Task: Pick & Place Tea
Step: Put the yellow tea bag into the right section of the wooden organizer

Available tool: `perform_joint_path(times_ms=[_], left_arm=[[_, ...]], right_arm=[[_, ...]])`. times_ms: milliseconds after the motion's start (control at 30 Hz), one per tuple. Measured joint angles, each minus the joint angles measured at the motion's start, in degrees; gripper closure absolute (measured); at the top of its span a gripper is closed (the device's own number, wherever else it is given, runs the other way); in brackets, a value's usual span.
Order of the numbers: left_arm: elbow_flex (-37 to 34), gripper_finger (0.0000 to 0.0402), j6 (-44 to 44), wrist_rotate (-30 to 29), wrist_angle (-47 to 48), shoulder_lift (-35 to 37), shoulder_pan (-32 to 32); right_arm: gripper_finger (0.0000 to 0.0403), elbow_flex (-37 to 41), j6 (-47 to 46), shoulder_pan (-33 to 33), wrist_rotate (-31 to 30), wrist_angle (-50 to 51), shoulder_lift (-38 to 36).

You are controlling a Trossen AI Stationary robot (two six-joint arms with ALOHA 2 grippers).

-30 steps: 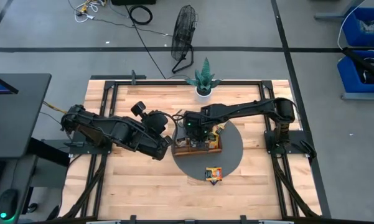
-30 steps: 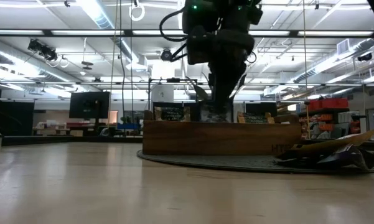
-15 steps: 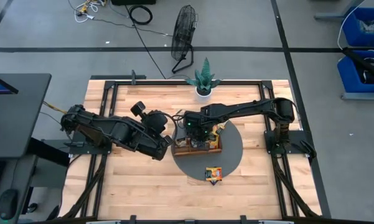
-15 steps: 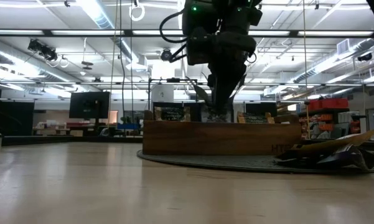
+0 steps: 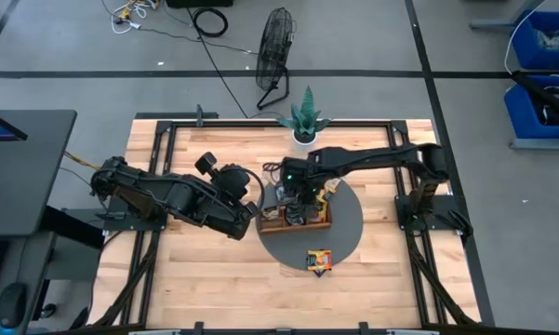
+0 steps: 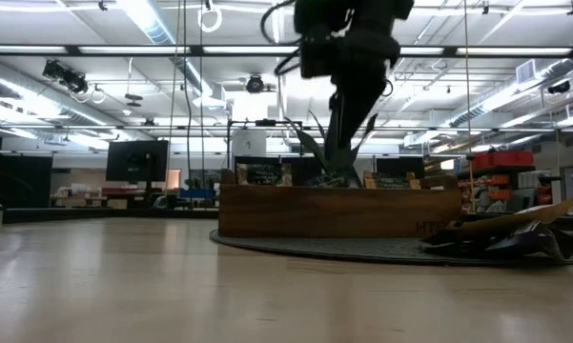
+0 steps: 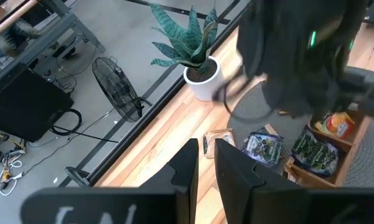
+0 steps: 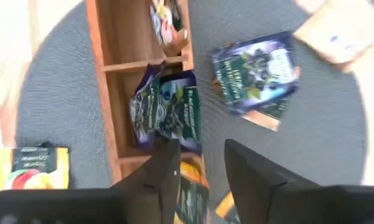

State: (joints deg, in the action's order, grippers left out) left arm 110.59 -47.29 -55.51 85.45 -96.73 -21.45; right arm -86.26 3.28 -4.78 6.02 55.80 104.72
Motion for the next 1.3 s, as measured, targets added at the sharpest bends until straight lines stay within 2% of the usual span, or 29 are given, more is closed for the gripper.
perform_joint_path(times_ms=[200, 400, 633, 900, 1100, 1300], left_arm=[[0.0, 0.0346, -0.15, 0.0, -0.09, 0.0, 0.0], [0.0, 0.0346, -0.97, 0.0, -0.6, -0.02, 0.02], [0.0, 0.0346, -1.65, 1.11, -1.56, -0.02, 0.07], [0.0, 0.0346, -5.37, 1.71, -1.64, -0.02, 0.11], [0.0, 0.0346, -8.43, 4.65, -1.95, -0.07, 0.11], [0.03, 0.0346, -10.62, 7.57, -2.93, -1.19, -1.16]], right_arm=[[0.0241, 0.0, -2.59, 0.12, -1.11, 1.92, -8.64], [0.0223, 0.0, -7.68, 3.34, -1.9, 3.56, -17.5], [0.0217, 0.02, -16.38, 9.83, -10.97, 8.51, -23.09], [0.0225, 1.67, -37.03, 17.43, -24.88, 16.99, -23.81], [0.0226, 12.59, -46.41, 24.37, -23.84, 10.41, -24.7], [0.0225, 23.49, -57.04, 30.22, -17.61, -1.65, -24.96]])
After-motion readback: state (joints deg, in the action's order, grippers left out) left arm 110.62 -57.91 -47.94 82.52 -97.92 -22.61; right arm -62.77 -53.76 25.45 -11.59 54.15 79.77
